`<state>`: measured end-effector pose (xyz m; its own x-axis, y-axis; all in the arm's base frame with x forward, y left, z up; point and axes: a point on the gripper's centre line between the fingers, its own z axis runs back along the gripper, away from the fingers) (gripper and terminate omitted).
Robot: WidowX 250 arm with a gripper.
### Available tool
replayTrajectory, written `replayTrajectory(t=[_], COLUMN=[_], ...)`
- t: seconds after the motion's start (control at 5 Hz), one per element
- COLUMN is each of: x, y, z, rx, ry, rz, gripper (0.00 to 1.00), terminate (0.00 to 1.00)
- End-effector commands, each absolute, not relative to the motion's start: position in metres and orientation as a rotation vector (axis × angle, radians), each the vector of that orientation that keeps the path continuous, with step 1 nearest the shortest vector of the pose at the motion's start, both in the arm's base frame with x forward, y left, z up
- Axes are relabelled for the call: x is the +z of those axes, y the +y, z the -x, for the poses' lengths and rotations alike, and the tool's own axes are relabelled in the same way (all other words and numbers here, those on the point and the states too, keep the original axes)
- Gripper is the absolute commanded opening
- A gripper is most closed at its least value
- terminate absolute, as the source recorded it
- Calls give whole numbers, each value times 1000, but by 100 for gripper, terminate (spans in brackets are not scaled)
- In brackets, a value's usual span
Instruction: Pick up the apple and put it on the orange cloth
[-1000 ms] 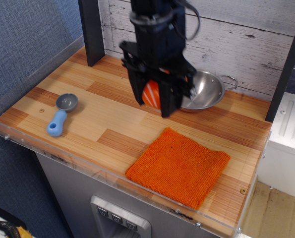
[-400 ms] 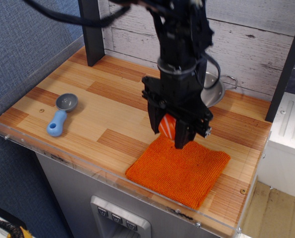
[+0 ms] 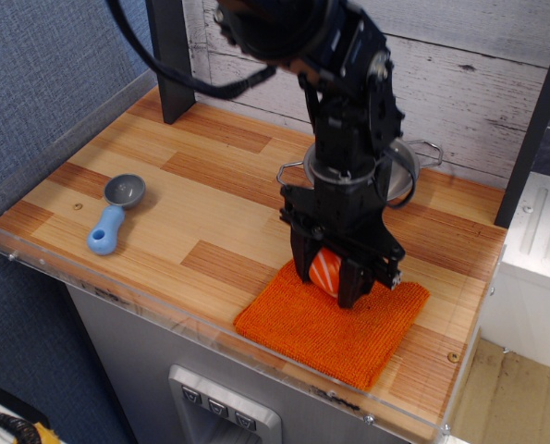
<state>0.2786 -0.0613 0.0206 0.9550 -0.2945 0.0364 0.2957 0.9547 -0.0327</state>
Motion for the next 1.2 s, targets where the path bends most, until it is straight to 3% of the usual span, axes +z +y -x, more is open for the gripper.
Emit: replayTrajectory(t=[0.0, 0.2, 0.8, 1.0], x=[48, 65, 105, 149], y=[-66, -65, -45, -30], z=[-265, -262, -263, -271], rx=[-325, -336, -297, -242], ry=[-85, -99, -140, -218], rz=[68, 79, 112, 97], gripper=[0, 100, 100, 100], terminate=[0, 0, 0, 0])
